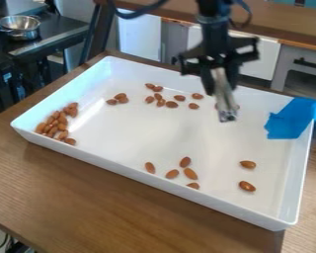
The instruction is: Sweep into pile
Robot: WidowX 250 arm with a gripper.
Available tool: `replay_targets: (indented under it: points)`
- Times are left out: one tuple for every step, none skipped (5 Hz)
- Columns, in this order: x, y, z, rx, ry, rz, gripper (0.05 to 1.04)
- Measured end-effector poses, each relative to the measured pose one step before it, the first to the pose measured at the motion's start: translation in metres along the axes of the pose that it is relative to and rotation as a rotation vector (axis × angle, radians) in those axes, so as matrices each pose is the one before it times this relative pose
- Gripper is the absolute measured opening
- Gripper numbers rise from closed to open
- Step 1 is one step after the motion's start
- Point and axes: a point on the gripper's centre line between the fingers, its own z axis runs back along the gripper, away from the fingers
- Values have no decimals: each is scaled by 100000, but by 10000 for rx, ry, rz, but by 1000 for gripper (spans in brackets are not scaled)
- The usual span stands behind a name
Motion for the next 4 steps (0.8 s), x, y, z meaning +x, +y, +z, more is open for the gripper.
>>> replay_targets:
  points:
    - [-2422, -2067, -2119, 159, -24, -29, 375]
    - [-1620, -1647, -1115, -64, -98, -19, 375]
    - [-1029, -548, -972, 57, -253, -130, 375]
    - [-1489, -1128, -367, -71, -161, -611, 375]
